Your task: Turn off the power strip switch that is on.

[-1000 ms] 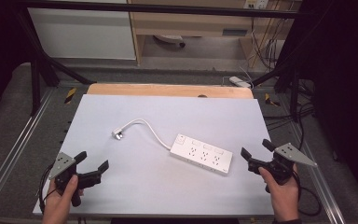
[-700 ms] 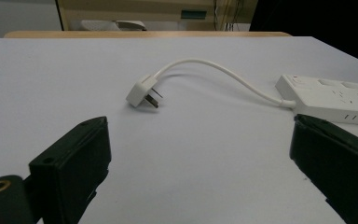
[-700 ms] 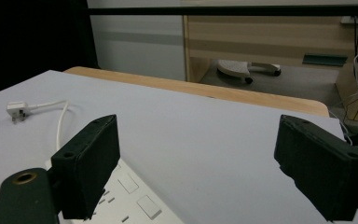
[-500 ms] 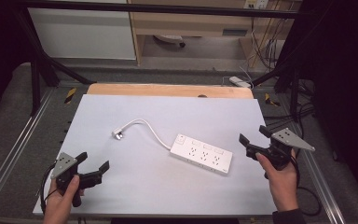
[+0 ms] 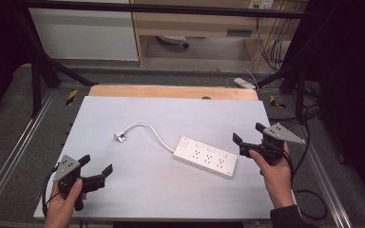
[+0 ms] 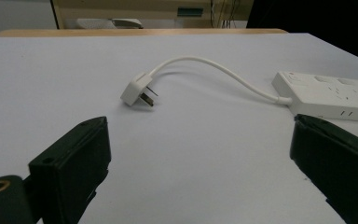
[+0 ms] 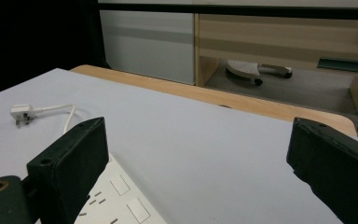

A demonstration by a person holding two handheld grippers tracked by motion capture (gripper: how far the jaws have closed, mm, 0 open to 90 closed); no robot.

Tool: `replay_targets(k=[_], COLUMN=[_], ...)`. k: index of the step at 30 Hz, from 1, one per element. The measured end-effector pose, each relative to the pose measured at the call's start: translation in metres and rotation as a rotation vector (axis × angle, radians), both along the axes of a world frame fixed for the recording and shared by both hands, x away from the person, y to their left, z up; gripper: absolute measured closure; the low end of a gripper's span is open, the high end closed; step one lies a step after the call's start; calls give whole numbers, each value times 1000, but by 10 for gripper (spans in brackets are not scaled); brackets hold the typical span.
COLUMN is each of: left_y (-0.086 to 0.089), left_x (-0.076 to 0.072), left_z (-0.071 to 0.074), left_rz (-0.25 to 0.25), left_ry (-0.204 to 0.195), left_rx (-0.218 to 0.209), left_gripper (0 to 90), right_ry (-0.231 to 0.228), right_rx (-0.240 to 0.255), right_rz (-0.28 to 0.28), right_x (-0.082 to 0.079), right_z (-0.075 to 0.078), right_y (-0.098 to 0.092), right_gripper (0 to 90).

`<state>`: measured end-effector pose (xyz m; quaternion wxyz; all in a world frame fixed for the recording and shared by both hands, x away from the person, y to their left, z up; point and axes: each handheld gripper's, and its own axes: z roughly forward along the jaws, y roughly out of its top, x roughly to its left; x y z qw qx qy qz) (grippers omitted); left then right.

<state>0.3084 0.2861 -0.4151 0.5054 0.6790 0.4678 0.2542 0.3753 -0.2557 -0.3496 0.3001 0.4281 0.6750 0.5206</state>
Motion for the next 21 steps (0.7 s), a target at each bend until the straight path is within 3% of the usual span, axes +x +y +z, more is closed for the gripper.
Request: replay_targets(k=[11, 21], left_y=[-1, -1], left_x=[0, 0], left_z=[0, 0], left_rz=[-1, -6], left_ry=[5, 3], left_rx=[2, -4], left_gripper=[53, 53], right_ry=[22, 47], right_rx=[-5, -41], right_rz=[16, 37], right_x=[8, 17], right_z=[-6, -15], right_y=[6, 14], right_gripper=[72, 132])
